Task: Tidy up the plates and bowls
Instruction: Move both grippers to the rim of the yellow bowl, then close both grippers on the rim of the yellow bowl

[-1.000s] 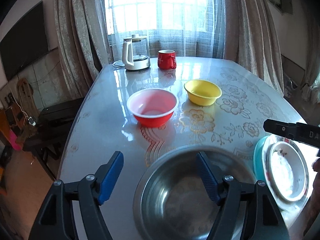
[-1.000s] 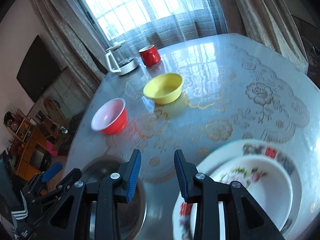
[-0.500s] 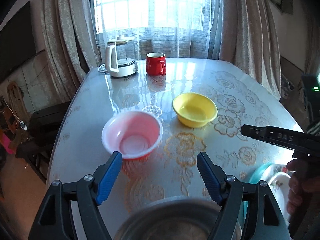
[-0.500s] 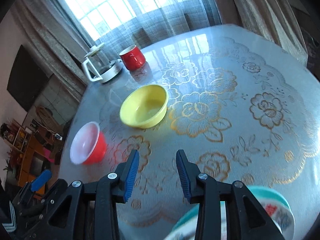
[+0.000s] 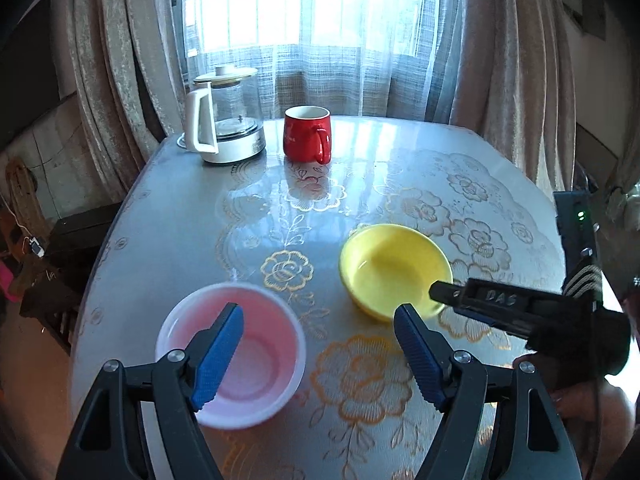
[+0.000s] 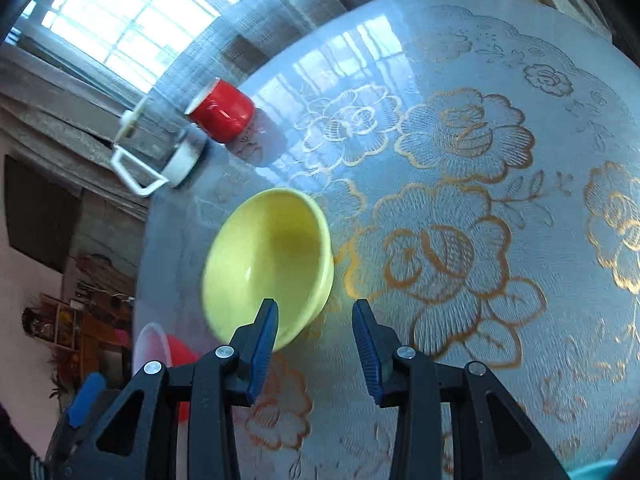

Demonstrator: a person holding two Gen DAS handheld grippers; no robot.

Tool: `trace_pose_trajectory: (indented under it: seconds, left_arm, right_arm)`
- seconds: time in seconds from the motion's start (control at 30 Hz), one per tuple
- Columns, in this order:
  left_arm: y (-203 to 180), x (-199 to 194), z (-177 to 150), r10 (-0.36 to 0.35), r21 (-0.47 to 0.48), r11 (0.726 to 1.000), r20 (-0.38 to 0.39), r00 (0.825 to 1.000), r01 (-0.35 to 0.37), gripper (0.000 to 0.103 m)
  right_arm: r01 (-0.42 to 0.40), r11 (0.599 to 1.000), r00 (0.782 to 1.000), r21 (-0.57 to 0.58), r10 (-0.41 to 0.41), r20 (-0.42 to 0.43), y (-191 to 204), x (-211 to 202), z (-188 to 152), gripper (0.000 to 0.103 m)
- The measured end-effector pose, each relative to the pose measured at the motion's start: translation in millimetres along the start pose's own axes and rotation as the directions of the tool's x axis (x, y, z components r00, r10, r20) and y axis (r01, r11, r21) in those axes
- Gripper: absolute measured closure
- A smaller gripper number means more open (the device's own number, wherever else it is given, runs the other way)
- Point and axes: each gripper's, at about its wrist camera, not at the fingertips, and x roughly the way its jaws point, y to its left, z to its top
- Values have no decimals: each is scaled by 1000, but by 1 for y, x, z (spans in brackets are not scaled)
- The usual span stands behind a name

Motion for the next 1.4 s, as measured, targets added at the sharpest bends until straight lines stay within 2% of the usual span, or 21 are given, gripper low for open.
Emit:
trace_pose_trajectory:
  seconds: [0.1, 0.2, 0.27, 0.4, 0.57, 0.6, 0.83, 0.93, 1.2, 1.4]
  left_arm:
    - [-3, 12, 5, -9, 7, 1000, -16, 1000, 9, 25]
    - [-7, 25, 9, -5, 12, 1000, -38, 999, 5, 25]
    - [-10, 32, 11, -17, 12, 1000, -53, 998, 18, 25]
    - [-21, 43, 12, -20, 33, 999, -75, 997, 22, 25]
    - [-39, 58, 11, 11, 97, 995, -98, 995, -1, 27]
    - [-42, 61, 11, 15, 106, 994, -100, 995, -5, 29]
    - [-53, 75, 7, 25, 134, 991, -125, 992, -8, 60]
    - [-57, 78, 6, 25, 150, 989, -126, 992, -5, 68]
    - [-65, 81, 3, 31, 196, 981, -118, 992, -7, 83]
    - [-67, 80, 1, 37, 221, 975, -102, 994, -14, 86]
  right_arm:
    - [17, 1000, 1000, -4, -17, -14, -2, 12, 3, 64]
    - [-14, 1000, 1000, -4, 14, -19, -6, 16, 5, 68]
    - [-8, 1000, 1000, -16, 8, -19, -8, 15, 4, 81]
    - [-9, 1000, 1000, -5, 8, -24, -22, 9, 0, 82]
    - [-18, 1000, 1000, 7, 18, -22, -34, 1, -3, 84]
    - [-18, 1000, 1000, 5, 19, -21, -35, 0, -3, 84]
    - [-17, 1000, 1000, 5, 17, -16, -42, -6, -6, 84]
    - [-18, 1000, 1000, 5, 18, -15, -43, -6, -6, 84]
    - [-17, 1000, 1000, -4, 17, -11, -38, -3, -6, 84]
    - [4, 999, 1000, -34, -4, -4, -32, -3, -8, 84]
